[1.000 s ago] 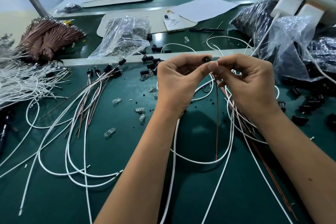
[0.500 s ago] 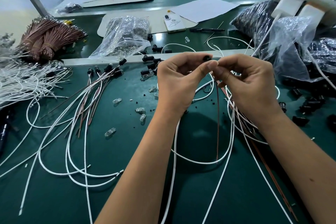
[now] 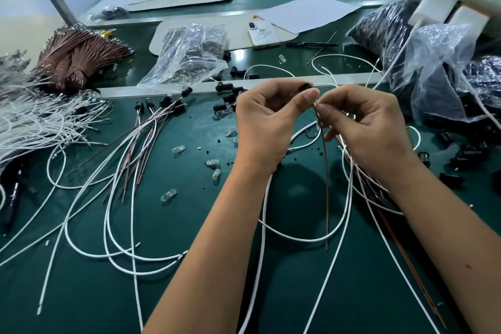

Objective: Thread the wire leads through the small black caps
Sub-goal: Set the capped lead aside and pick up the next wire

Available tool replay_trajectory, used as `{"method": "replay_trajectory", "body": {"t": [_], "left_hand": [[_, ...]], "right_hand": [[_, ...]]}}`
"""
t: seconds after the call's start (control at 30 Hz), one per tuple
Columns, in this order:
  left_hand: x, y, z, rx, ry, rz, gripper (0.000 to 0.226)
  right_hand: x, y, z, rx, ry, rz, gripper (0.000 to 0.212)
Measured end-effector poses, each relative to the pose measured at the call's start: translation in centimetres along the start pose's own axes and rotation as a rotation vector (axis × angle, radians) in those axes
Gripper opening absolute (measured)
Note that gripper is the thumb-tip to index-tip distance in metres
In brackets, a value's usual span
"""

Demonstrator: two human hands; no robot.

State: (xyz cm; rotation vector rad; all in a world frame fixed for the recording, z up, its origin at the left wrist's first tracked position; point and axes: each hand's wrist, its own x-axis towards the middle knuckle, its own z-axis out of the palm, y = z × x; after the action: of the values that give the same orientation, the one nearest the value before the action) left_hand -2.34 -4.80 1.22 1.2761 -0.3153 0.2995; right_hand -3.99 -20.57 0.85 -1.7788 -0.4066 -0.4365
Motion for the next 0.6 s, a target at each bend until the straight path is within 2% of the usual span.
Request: {"method": "replay_trajectory", "body": {"t": [0.2, 0.37, 0.5, 0.6], "left_hand": [[0.16, -0.66, -0.32, 0.0, -0.009, -0.231, 0.006], [0.07, -0.71, -0.2, -0.064, -0.025, -0.286, 0.015], [-0.15, -0.47, 0.16, -0.031, -0.041, -0.156, 0.019], [-0.14, 0.23, 0.2, 0.022, -0.102, 0.017, 0.03]], "right_hand": [[-0.08, 0.57, 0.05, -0.081, -0.038, 0.069, 0.004], [0.17, 0.55, 0.06, -0.066, 0.006, 0.023, 0.01], [0.14, 0.48, 0.07, -0.123, 0.024, -0.039, 0.008], [0.24, 0.12, -0.2, -0.3, 0.052, -0.216, 0.008]]}}
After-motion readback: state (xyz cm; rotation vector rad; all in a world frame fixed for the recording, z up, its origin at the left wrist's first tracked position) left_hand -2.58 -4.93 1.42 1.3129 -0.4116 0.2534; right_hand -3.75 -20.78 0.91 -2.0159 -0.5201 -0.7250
